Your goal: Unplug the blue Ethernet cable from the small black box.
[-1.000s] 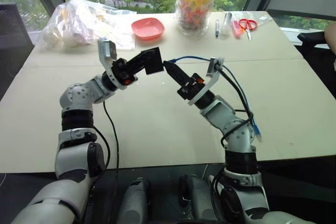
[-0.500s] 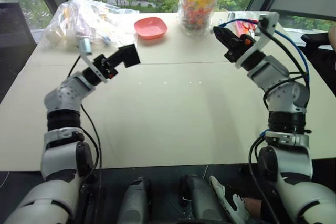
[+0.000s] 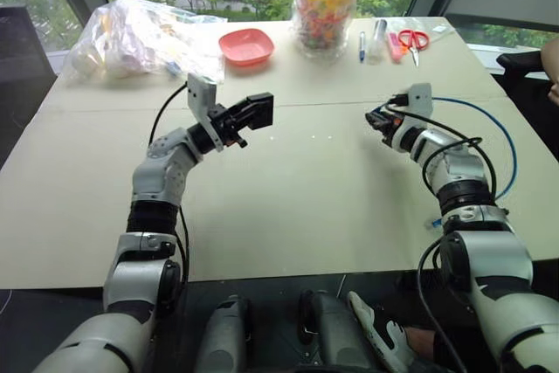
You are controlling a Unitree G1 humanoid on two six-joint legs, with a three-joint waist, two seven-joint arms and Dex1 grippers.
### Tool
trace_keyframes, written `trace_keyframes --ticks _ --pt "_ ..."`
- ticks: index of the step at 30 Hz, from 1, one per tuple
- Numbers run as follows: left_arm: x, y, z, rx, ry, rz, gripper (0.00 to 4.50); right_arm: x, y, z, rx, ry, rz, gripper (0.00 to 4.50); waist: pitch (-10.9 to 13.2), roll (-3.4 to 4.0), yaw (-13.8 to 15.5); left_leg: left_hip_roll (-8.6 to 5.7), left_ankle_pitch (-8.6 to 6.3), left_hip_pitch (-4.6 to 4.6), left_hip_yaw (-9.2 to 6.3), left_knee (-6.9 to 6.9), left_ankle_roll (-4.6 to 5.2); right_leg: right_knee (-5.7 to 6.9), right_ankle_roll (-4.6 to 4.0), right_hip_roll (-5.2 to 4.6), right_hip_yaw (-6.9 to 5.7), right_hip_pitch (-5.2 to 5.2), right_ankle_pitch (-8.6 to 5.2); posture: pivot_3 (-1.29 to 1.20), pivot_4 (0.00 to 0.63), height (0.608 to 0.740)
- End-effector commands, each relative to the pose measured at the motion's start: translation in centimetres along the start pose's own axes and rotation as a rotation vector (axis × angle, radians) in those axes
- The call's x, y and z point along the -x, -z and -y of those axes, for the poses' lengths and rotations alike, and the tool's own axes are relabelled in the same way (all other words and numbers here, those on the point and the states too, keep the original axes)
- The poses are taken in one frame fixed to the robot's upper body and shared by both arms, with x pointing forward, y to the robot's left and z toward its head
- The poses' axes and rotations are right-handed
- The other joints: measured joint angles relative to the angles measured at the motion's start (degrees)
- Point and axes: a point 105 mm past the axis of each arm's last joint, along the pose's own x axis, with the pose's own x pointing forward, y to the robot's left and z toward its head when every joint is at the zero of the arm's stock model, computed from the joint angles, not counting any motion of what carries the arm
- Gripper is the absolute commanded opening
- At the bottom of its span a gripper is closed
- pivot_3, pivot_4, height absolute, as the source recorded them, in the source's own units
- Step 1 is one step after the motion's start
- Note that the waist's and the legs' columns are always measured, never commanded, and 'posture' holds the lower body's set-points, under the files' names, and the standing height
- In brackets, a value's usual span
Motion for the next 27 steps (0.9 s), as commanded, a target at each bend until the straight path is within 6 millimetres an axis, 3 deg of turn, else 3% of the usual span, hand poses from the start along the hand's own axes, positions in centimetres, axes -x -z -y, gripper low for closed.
trace_keyframes --ticks 1,4,6,10,13,19,27 --pt "-2.0 -0.8 0.8 -0.093 0.041 0.013 0.51 -0.3 -3.3 -0.2 0.043 0.005 0.095 2.68 0.0 0.0 0.01 0.0 0.0 -0.01 0.0 0.0 0.0 0.0 0.0 0.0 0.0 0.0 0.0 0.0 0.15 0.74" --pt "-2.8 -0.3 0.5 -0.129 0.021 0.006 0.51 -0.2 -2.1 0.0 0.053 0.029 0.014 4.38 0.0 0.0 0.04 0.0 0.0 -0.01 0.0 0.0 0.0 0.0 0.0 0.0 0.0 0.0 0.0 0.0 0.15 0.74" --pt "-3.5 0.0 0.3 -0.158 0.002 0.004 0.51 0.1 -1.0 -0.7 0.038 0.01 -0.055 4.45 0.0 0.0 0.07 0.0 0.0 -0.01 -0.01 0.0 0.0 0.0 0.0 -0.01 0.0 0.0 0.0 0.0 0.15 0.74" --pt "-5.0 0.8 0.4 -0.205 -0.019 -0.005 0.51 2.7 1.2 -5.8 -0.006 -0.164 -0.152 4.45 -0.01 -0.01 0.34 0.14 -0.01 -0.04 -0.13 -0.02 0.02 0.0 0.02 -0.05 -0.03 0.0 -0.02 0.0 0.15 0.74" --pt "-5.8 1.5 0.3 -0.213 -0.041 -0.01 0.51 4.5 1.3 -8.3 -0.04 -0.197 -0.118 4.45 -0.02 -0.03 0.18 0.15 -0.03 -0.04 -0.22 -0.02 0.05 -0.02 0.05 -0.08 -0.03 -0.01 -0.03 0.0 0.15 0.74" --pt "-7.0 3.2 0.6 -0.224 -0.08 -0.056 0.51 5.9 0.8 -8.7 -0.084 -0.149 -0.03 4.45 -0.02 -0.02 0.24 0.17 -0.04 -0.02 -0.29 0.06 0.04 -0.01 0.04 -0.08 -0.09 0.01 -0.02 0.0 0.15 0.74" --pt "-6.7 4.2 0.9 -0.222 -0.024 -0.11 4.25 6.6 -0.6 -7.4 -0.066 -0.116 0.072 4.5 -0.02 -0.02 0.15 0.16 -0.07 -0.08 -0.27 0.0 0.09 -0.05 0.05 -0.05 -0.09 -0.03 -0.04 0.0 0.15 0.74"
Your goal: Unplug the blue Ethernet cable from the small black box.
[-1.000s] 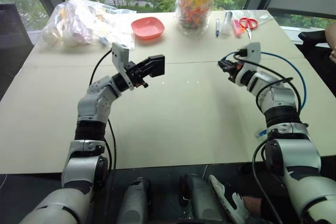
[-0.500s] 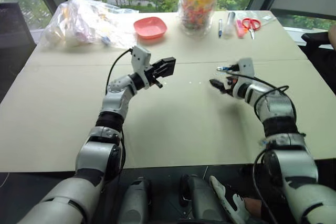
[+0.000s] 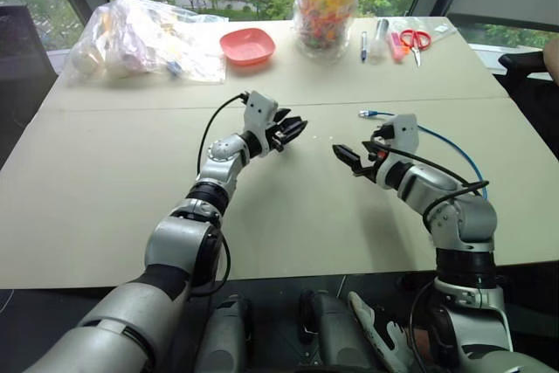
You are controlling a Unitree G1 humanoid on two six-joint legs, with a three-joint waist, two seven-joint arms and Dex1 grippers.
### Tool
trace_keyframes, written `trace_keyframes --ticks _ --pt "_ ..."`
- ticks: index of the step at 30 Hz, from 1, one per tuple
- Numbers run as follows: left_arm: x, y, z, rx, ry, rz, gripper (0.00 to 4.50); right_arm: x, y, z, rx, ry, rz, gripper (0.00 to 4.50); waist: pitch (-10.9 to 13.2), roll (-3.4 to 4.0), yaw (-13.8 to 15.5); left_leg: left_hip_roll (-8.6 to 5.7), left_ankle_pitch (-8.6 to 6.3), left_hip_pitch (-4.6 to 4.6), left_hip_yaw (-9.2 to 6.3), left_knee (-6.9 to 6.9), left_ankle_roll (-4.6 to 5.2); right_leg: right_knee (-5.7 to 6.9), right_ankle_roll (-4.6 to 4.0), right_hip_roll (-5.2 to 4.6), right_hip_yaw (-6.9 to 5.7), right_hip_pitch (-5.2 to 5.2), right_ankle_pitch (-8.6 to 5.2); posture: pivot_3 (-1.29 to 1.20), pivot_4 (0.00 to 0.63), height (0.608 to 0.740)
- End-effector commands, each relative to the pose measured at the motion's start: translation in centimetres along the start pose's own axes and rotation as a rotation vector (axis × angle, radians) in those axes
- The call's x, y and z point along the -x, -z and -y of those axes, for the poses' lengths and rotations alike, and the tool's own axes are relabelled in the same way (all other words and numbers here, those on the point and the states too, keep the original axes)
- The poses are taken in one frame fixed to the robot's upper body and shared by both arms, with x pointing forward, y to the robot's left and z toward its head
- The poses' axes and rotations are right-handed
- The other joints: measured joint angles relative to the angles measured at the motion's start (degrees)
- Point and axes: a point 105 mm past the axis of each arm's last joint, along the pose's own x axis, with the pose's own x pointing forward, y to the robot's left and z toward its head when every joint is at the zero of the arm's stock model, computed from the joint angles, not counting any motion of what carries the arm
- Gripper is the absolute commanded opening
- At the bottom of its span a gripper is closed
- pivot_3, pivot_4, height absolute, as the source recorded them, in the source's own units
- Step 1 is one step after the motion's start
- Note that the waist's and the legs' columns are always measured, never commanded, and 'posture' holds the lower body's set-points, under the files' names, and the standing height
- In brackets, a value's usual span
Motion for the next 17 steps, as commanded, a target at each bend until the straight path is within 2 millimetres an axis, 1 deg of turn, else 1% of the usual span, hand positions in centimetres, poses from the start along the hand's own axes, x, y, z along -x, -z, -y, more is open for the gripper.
trace_keyframes --ticks 1,2,4,6,7,9,10,12,14,17 --pt "0.2 -1.7 -0.3 -0.029 0.048 0.035 4.45 0.8 -2.1 -0.1 0.046 -0.02 0.098 4.5 0.0 0.0 -0.01 0.0 0.0 0.0 0.0 0.0 0.0 0.0 0.0 0.0 0.0 0.0 0.0 0.0 0.15 0.74" --pt "0.3 -1.9 -0.5 -0.027 0.055 0.037 4.45 0.9 -2.2 -0.1 0.052 -0.024 0.104 4.5 0.0 0.0 -0.02 0.0 0.0 0.01 0.0 0.0 0.0 0.01 0.0 0.01 0.0 0.0 0.0 0.0 0.15 0.74" --pt "1.5 -2.7 -1.5 -0.008 0.071 0.059 4.45 1.2 -2.4 -0.4 0.08 -0.05 0.12 4.5 0.0 0.0 -0.06 0.01 0.0 0.02 -0.01 0.0 0.0 0.01 0.0 0.01 0.0 0.01 0.0 0.0 0.15 0.74" --pt "3.3 -3.7 -2.4 -0.011 0.087 0.083 4.45 1.7 -2.4 -0.4 0.11 -0.068 0.128 4.5 0.0 0.0 -0.29 0.03 0.0 0.02 -0.01 0.0 0.0 0.01 -0.01 0.02 0.01 0.0 0.0 0.0 0.15 0.74" --pt "3.8 -3.9 -2.6 -0.012 0.091 0.086 4.45 1.8 -2.3 -0.4 0.117 -0.071 0.129 4.5 0.0 0.0 -0.34 0.04 0.0 0.02 0.0 -0.02 0.0 0.01 -0.01 0.02 0.01 -0.01 -0.01 0.0 0.15 0.74" --pt "6.3 -4.5 -3.0 0.009 0.104 0.076 4.45 2.4 -2.0 -0.4 0.12 -0.093 0.127 4.5 0.0 0.01 -0.3 0.05 0.0 0.03 0.01 -0.04 0.0 0.02 -0.02 0.04 0.02 -0.01 -0.01 0.0 0.15 0.74" --pt "7.6 -4.6 -2.8 0.017 0.115 0.059 4.45 2.7 -1.8 -0.5 0.123 -0.105 0.125 4.5 0.0 0.02 -0.33 0.06 0.0 0.04 0.0 -0.04 0.0 0.02 -0.02 0.04 0.03 0.0 -0.01 0.0 0.15 0.74" --pt "9.2 -4.7 -2.3 0.029 0.123 0.03 4.45 3.2 -1.6 -0.6 0.13 -0.122 0.125 4.5 0.0 0.02 -0.26 0.08 0.0 0.06 0.0 -0.06 0.0 0.03 -0.03 0.06 0.06 0.0 -0.01 0.0 0.15 0.74" --pt "11.3 -4.5 -1.7 0.045 0.106 -0.007 4.45 3.8 -1.2 -0.9 0.138 -0.15 0.118 4.5 0.0 0.02 0.06 0.07 0.0 0.06 0.0 -0.03 0.0 0.03 -0.02 0.05 0.07 0.02 -0.01 0.0 0.15 0.74" --pt "13.5 -4.1 -0.7 0.058 0.078 -0.056 4.45 4.5 -0.3 -1.4 0.154 -0.179 0.1 4.5 0.0 0.02 0.3 0.05 0.0 0.07 -0.04 0.06 -0.01 0.01 -0.08 0.0 0.04 0.09 -0.05 0.0 0.15 0.74"
